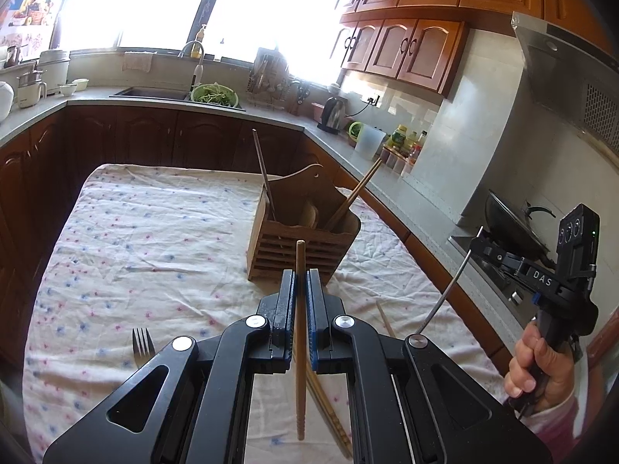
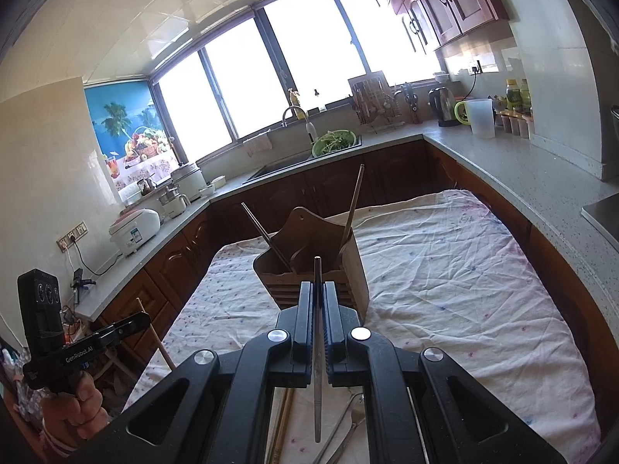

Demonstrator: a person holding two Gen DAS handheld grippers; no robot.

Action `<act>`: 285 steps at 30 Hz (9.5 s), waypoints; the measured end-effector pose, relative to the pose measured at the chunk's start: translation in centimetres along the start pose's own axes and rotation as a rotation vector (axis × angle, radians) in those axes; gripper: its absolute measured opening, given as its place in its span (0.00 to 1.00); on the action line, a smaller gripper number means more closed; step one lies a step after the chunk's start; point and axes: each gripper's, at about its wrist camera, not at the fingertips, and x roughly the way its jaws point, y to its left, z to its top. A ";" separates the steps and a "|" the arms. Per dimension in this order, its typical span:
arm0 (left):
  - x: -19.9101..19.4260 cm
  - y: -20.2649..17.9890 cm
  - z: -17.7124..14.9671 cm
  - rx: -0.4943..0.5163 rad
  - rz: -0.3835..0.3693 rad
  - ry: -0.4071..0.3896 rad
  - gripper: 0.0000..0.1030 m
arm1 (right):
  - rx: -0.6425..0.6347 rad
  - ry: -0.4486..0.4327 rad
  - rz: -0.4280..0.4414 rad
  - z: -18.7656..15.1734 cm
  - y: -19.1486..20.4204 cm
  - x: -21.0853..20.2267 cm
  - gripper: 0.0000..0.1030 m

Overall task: Organize utensils
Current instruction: 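Lift both held chopsticks and carry them above the wooden holder, then lower the left gripper's chopstick into the holder and open while the right gripper does too, then move both open grippers back down to the utensils on the cloth, then close the left gripper on a thin wooden chopstick while the right gripper grasps the silver fork, then lift the held chopstick and fork and carry them above the wooden holder, then lower the left gripper's chopstick into the holder while the right gripper drops the fork in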

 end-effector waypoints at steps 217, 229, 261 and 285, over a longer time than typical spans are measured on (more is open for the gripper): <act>3.8 -1.9 -3.5 0.097 0.005 0.135 0.04 | 0.032 0.151 0.003 -6.1 0.4 3.0 0.03; 1.5 -0.5 -2.3 0.050 0.009 0.054 0.04 | 0.012 0.083 0.016 -4.1 1.0 1.7 0.03; 1.3 0.3 2.6 0.031 -0.007 -0.074 0.04 | 0.004 0.048 0.016 -1.3 0.8 4.1 0.03; 10.2 1.4 13.3 0.028 0.071 -0.274 0.04 | -0.112 -0.072 -0.040 7.2 1.8 14.3 0.03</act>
